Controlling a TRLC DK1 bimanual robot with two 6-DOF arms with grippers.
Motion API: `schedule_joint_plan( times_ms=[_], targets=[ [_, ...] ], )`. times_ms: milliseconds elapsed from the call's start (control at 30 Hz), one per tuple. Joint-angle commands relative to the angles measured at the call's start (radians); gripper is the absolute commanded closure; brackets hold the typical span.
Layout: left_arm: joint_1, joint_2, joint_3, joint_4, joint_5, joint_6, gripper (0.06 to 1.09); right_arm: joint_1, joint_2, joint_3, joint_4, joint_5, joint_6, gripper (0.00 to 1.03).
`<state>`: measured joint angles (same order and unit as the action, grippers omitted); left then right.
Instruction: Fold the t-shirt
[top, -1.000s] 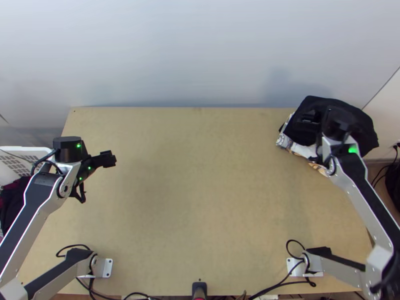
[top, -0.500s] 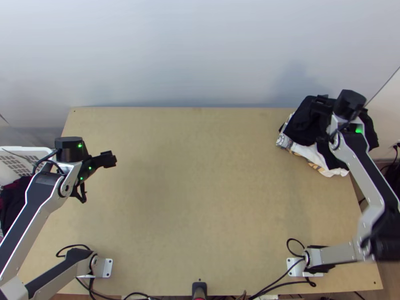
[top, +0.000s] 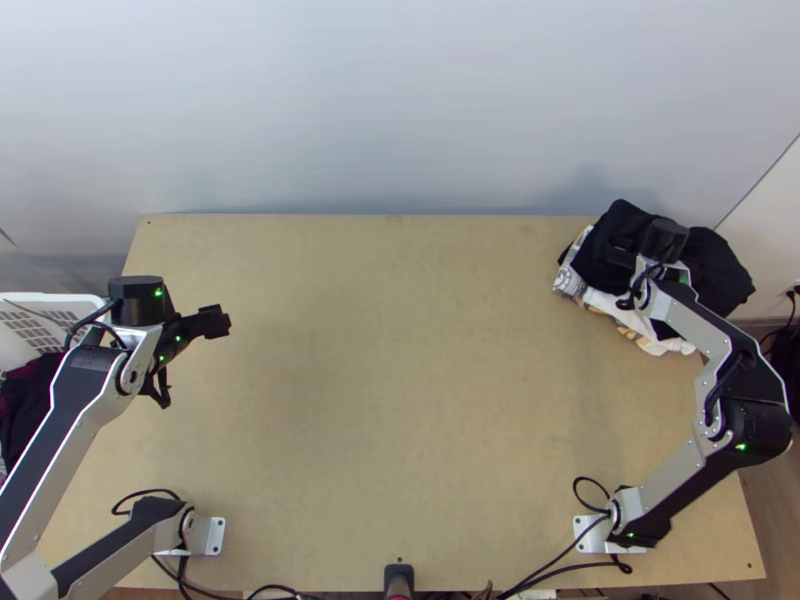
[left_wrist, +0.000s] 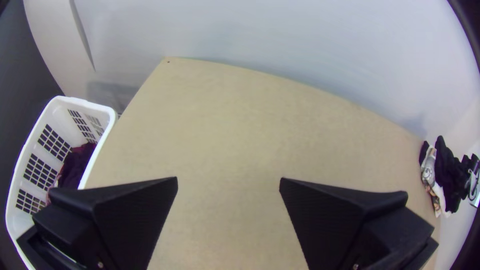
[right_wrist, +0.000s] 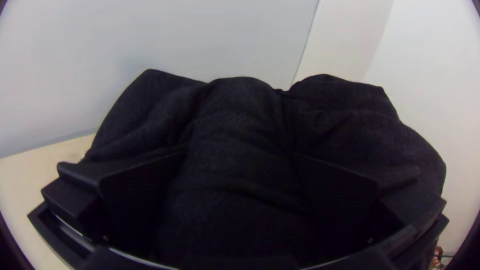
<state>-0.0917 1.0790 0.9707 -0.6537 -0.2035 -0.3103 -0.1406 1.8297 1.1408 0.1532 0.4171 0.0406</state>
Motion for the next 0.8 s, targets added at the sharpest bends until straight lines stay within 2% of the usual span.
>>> schedule_joint_plan(
  times_ms=[0, 133, 300, 400, 567, 667, 767],
  targets=[
    [-0.011, -0.001, 0.003, 0.000, -0.007, -0.003, 0.10, 0.004, -0.064, 0.011, -0.078, -0.020, 0.001, 0.04],
    [-0.013, -0.016, 0.020, 0.002, -0.016, -0.010, 0.10, 0.038, -0.144, 0.135, -0.187, -0.040, 0.001, 0.04],
    [-0.013, -0.059, 0.028, 0.017, -0.054, 0.005, 0.10, 0.096, -0.172, 0.412, -0.408, -0.041, -0.001, 0.04],
    [-0.011, -0.102, 0.026, 0.034, -0.057, 0.013, 0.10, 0.145, -0.216, 0.487, -0.469, -0.044, -0.001, 0.04],
    [0.004, -0.186, 0.006, 0.048, -0.057, 0.050, 0.10, 0.260, -0.394, 0.353, -0.465, -0.044, 0.002, 0.04],
    [0.012, -0.287, -0.058, 0.134, -0.059, 0.119, 0.10, 0.308, -0.543, 0.137, -0.414, -0.044, 0.004, 0.04],
    [0.012, -0.445, -0.173, 0.267, -0.059, 0.203, 0.10, 0.349, -0.744, -0.161, -0.290, -0.043, 0.004, 0.04]
  ],
)
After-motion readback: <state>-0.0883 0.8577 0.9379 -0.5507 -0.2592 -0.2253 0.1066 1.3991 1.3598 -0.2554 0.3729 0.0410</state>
